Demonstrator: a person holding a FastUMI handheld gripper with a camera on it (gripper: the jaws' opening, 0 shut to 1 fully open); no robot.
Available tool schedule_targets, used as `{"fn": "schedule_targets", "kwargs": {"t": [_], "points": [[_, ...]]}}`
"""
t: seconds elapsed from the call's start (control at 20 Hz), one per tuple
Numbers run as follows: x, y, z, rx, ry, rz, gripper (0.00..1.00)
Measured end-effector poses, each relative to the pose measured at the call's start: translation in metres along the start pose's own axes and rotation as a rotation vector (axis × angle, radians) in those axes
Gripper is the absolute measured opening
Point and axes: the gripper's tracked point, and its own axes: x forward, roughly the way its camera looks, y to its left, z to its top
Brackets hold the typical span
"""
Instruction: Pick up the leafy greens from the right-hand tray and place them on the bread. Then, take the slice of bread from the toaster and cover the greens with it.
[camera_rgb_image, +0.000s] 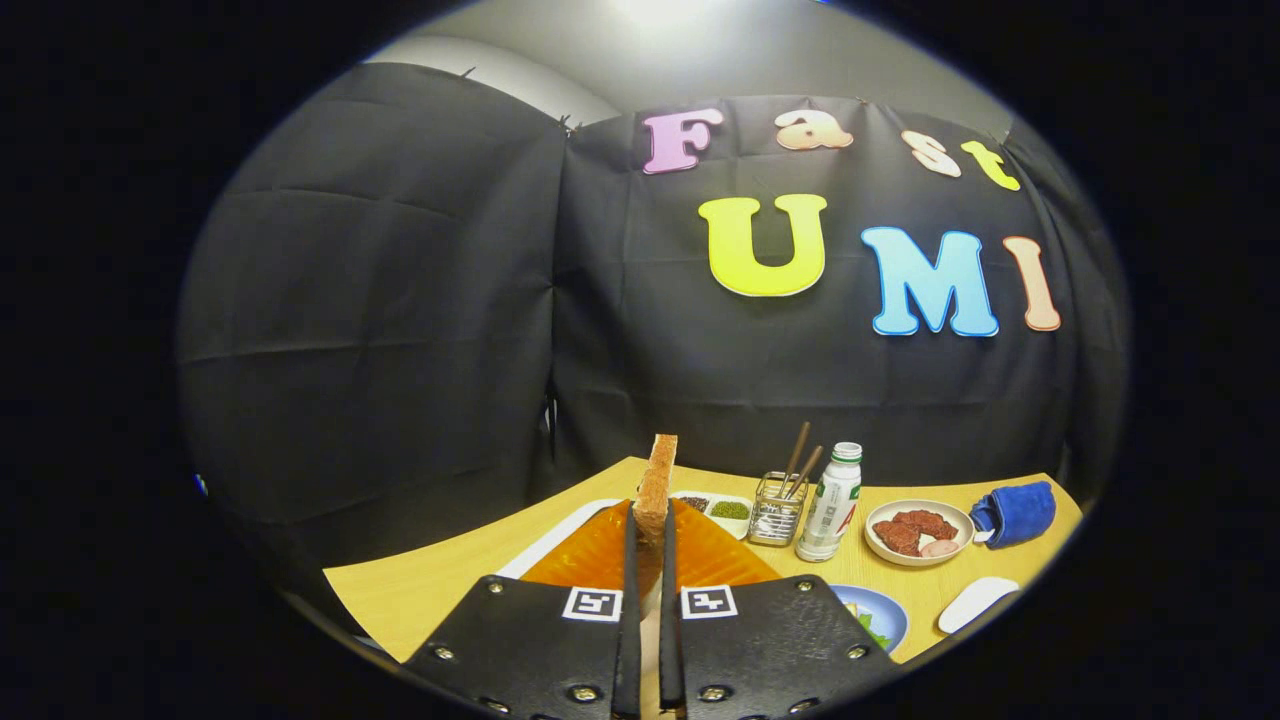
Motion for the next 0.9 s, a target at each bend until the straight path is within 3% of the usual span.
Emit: {"fn": "schedule_targets", "kwargs": {"t": [0.35, 0.9], "points": [[-0.02, -0.037, 0.03, -0.002, -0.043, -0.069, 0.07], [-0.037, -0.103, -0.02, 0.027, 0.029, -0.156, 0.07]]}}
